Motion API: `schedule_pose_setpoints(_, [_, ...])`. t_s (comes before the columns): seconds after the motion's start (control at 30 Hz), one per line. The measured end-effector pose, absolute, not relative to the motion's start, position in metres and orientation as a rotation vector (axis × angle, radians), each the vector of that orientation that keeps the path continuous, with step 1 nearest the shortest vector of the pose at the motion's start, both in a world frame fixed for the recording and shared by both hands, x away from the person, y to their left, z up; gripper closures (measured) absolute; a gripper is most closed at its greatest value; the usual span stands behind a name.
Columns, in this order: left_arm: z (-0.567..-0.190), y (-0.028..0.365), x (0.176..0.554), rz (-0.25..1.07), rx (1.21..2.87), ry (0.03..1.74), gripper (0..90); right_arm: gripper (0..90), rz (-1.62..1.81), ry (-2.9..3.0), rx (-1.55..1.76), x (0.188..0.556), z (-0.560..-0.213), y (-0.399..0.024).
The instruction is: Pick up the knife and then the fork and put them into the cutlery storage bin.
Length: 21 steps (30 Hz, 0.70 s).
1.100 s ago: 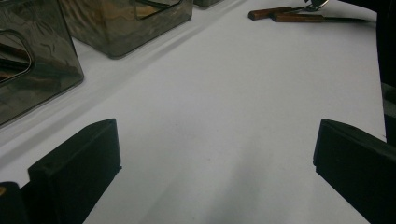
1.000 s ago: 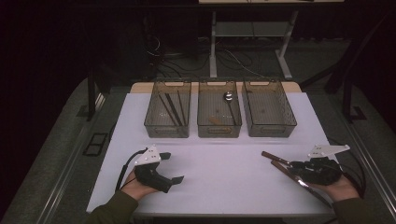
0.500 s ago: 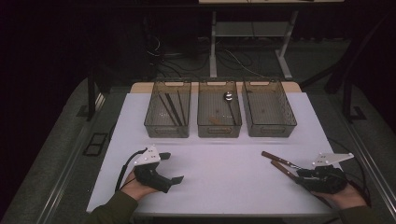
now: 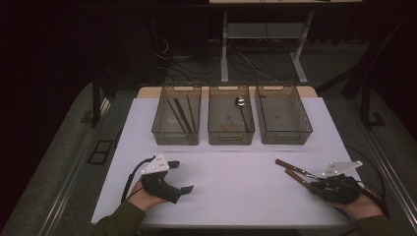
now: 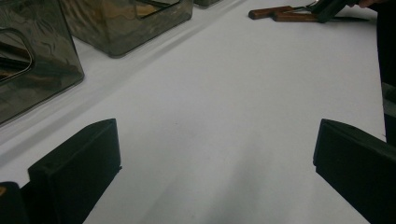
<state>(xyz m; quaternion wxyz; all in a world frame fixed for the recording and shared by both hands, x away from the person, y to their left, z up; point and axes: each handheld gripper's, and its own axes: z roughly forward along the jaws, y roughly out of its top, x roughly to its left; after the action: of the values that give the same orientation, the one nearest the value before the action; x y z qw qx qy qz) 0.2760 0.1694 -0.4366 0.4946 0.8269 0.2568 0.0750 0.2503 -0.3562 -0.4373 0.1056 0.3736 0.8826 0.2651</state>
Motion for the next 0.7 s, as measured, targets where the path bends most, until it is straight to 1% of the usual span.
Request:
schedule_pose_setpoints(0.13, [-0.437, 0.169, 0.276, 0.182, 2.005, 0.622, 0.0, 75.5, 0.698, 2.675, 1.120, 0.259, -0.432, -0.351])
schedule_pose_setpoints(0.33, [-0.437, 0.170, 0.277, 0.181, 2.003, 0.622, 0.0, 75.1, 0.460, 2.811, 1.097, 0.278, -0.424, -0.335])
schedule_pose_setpoints(0.7, [-0.437, 0.170, 0.276, 0.182, 2.005, 0.619, 0.0, 76.3, 0.110, 2.930, 1.148, 0.303, -0.420, -0.309])
